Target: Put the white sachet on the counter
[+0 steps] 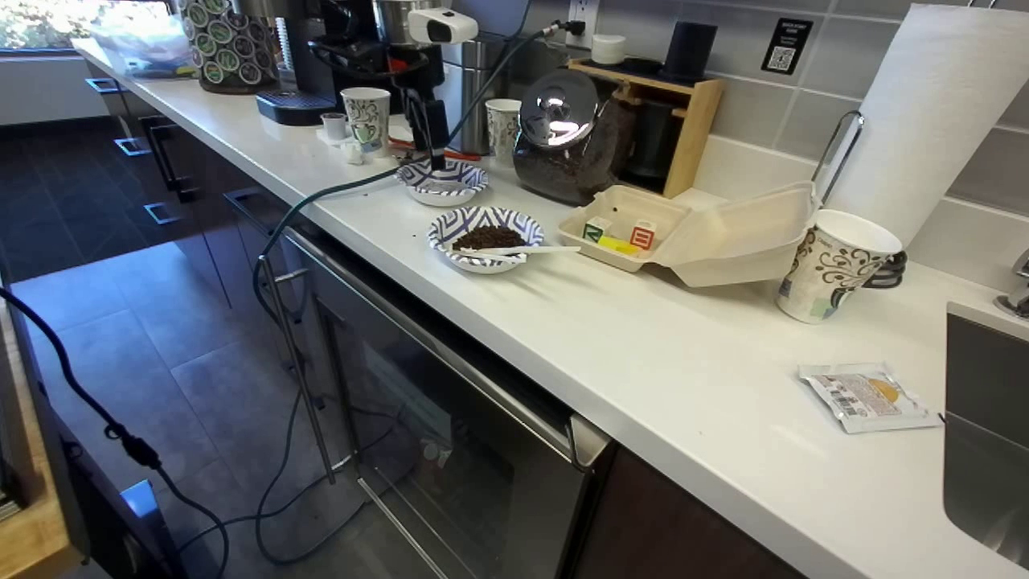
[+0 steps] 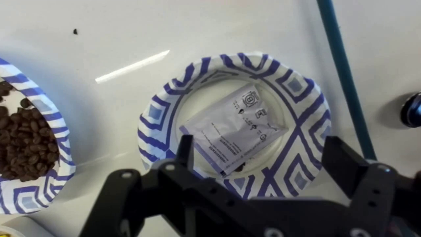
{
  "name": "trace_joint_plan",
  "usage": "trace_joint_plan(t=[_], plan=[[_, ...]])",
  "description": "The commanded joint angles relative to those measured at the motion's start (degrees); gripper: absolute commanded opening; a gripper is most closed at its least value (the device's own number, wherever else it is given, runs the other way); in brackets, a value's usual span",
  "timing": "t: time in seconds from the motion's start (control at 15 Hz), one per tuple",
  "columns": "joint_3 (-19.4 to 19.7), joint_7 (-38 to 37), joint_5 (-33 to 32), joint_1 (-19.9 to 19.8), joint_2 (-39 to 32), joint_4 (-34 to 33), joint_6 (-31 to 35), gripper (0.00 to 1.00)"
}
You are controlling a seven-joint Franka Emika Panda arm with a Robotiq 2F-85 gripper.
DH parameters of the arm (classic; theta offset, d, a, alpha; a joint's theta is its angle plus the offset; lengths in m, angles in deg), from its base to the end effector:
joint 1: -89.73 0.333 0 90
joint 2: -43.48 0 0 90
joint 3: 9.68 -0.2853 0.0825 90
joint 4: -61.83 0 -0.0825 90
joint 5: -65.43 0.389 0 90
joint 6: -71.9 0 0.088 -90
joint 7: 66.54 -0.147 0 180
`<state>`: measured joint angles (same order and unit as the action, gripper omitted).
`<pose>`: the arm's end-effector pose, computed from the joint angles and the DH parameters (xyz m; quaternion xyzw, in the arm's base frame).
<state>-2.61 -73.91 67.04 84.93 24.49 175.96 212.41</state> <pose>0.6046 -0.1261 0.2373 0.9828 -0.1723 0.0654 0.0127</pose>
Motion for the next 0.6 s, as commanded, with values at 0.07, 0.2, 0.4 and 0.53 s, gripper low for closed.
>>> trace_joint_plan(t=[0.07,0.2,0.4,0.53], plan=[[-1.9,5.3,5.5,-3.6,-6.4,-6.7,-1.9,1.00],[-2.1,6.2,6.3,-4.3,-8.3,-8.8,-2.5,1.00],[-1.8,5.7,5.7,-4.6,-10.5,-11.0,-3.3,1.00],[-1.8,5.5,5.4,-4.5,-11.4,-11.9,-3.9,1.00]])
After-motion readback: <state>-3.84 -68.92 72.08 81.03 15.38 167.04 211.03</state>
